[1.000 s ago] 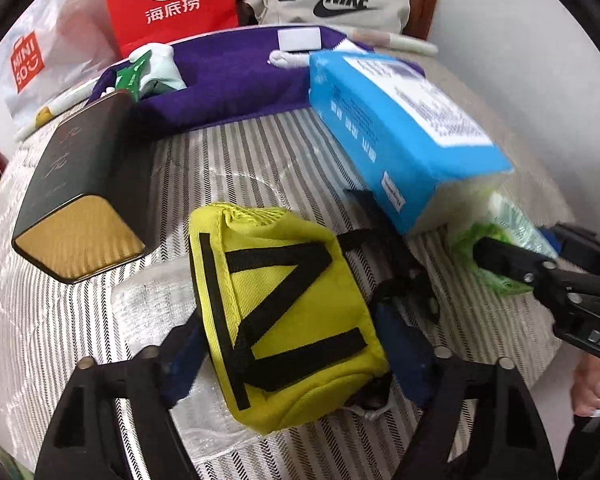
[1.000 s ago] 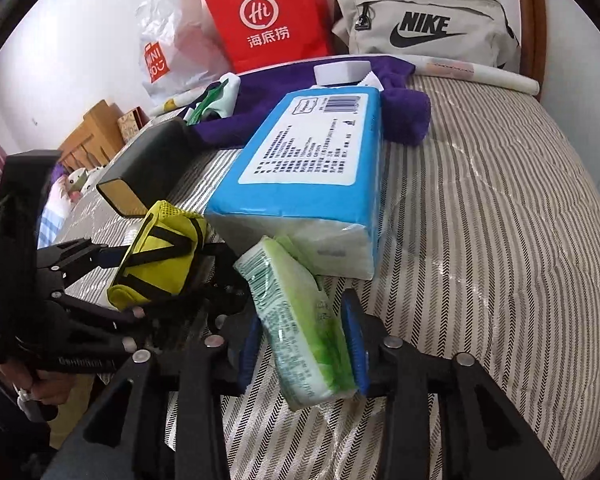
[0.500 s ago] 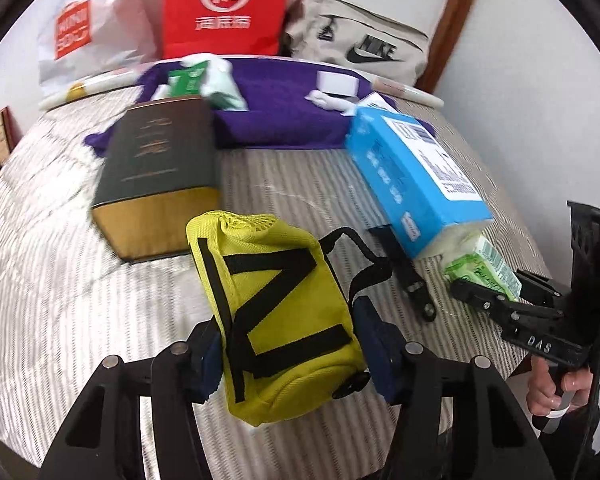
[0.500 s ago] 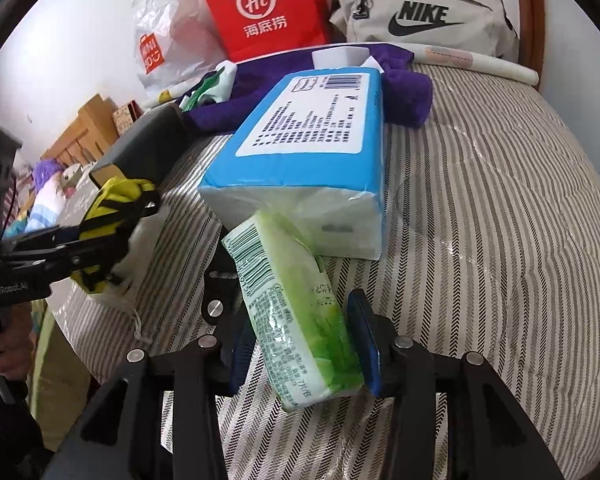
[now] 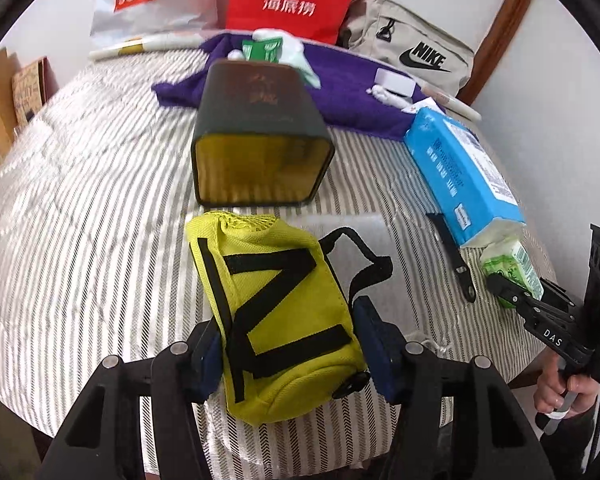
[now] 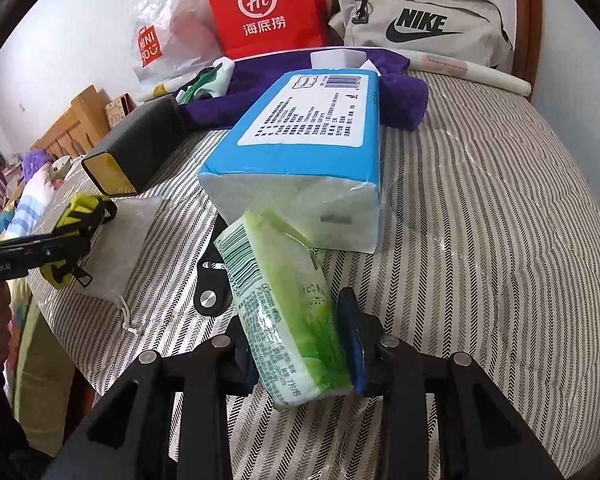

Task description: Organize soft objects

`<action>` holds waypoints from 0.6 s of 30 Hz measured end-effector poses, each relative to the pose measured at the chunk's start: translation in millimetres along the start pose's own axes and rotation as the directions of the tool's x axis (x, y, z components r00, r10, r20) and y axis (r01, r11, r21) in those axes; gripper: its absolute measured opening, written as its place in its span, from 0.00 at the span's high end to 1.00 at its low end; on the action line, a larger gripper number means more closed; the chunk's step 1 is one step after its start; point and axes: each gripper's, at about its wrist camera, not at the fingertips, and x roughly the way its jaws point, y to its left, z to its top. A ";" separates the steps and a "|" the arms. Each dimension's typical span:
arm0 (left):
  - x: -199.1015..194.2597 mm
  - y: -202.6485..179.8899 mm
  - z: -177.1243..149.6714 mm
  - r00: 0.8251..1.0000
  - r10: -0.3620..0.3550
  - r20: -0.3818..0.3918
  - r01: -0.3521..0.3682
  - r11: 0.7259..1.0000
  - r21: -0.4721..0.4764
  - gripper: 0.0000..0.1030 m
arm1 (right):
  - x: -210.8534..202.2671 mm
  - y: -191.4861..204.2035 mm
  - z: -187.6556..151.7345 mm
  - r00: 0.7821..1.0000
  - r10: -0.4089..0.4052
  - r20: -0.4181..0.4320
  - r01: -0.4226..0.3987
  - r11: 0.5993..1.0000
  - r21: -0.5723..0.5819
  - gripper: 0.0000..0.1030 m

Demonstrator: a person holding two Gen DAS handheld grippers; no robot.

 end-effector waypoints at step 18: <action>-22.1 15.0 4.0 0.991 -0.124 0.054 0.126 0.991 -0.046 0.45 | -10.2 4.2 2.0 0.999 0.044 -0.017 -0.044 0.999 0.024 0.70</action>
